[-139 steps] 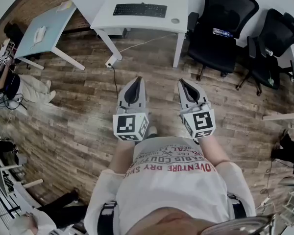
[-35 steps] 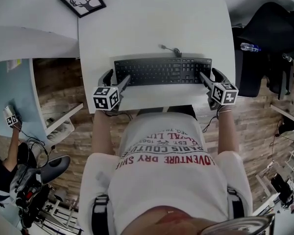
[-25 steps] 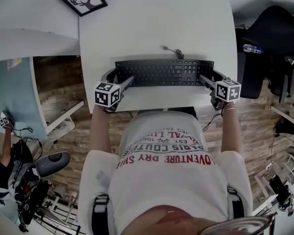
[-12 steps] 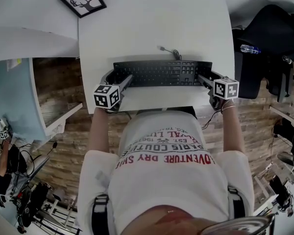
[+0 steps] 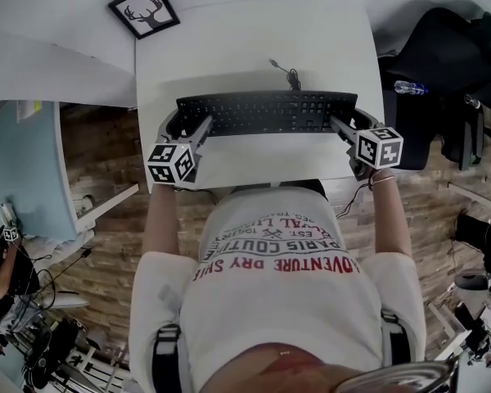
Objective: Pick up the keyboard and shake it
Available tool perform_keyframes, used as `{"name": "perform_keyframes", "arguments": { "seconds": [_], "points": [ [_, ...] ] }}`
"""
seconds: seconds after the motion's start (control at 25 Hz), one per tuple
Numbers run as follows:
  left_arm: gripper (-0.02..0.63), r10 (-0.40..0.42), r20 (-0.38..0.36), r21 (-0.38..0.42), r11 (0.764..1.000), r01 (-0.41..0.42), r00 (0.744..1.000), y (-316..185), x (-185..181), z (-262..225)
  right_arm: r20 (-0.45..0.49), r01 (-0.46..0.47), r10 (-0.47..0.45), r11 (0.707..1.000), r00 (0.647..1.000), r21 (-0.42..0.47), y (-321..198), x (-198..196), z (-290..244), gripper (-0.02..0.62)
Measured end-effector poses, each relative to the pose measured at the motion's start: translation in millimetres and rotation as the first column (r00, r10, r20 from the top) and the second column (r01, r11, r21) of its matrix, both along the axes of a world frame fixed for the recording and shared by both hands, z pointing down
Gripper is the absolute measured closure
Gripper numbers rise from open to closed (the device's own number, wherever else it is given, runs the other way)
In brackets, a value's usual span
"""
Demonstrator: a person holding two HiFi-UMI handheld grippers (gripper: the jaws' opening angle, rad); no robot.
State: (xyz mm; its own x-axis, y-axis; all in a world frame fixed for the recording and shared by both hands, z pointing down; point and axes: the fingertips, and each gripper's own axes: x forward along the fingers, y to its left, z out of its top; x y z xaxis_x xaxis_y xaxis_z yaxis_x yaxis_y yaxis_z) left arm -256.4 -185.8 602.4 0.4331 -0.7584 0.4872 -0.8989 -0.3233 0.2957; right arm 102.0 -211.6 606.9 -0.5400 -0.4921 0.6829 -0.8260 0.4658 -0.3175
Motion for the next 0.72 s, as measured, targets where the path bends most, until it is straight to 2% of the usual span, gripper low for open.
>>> {"name": "perform_keyframes", "arguments": {
  "seconds": [0.16, 0.44, 0.56, 0.72],
  "points": [
    [0.259, -0.015, 0.038, 0.177, 0.984, 0.008, 0.999, -23, -4, -64, 0.011, 0.001, -0.003, 0.987, 1.0, 0.161, -29, -4, -55, 0.296],
    [0.259, -0.047, 0.111, 0.402, 0.916, -0.002, 0.993, -35, -8, -165, 0.062, -0.018, -0.003, 0.942, 0.998, 0.335, -48, -12, -134, 0.296],
    [0.259, -0.068, 0.129, 0.49, 0.872, -0.004, 0.989, -33, -11, -199, 0.069, -0.018, -0.013, 0.904, 0.998, 0.426, -53, -14, -165, 0.296],
    [0.259, -0.105, 0.138, 0.615, 0.789, -0.003, 0.985, -27, -14, -238, 0.083, -0.018, -0.035, 0.825, 0.996, 0.565, -61, -19, -200, 0.295]
  ]
}}
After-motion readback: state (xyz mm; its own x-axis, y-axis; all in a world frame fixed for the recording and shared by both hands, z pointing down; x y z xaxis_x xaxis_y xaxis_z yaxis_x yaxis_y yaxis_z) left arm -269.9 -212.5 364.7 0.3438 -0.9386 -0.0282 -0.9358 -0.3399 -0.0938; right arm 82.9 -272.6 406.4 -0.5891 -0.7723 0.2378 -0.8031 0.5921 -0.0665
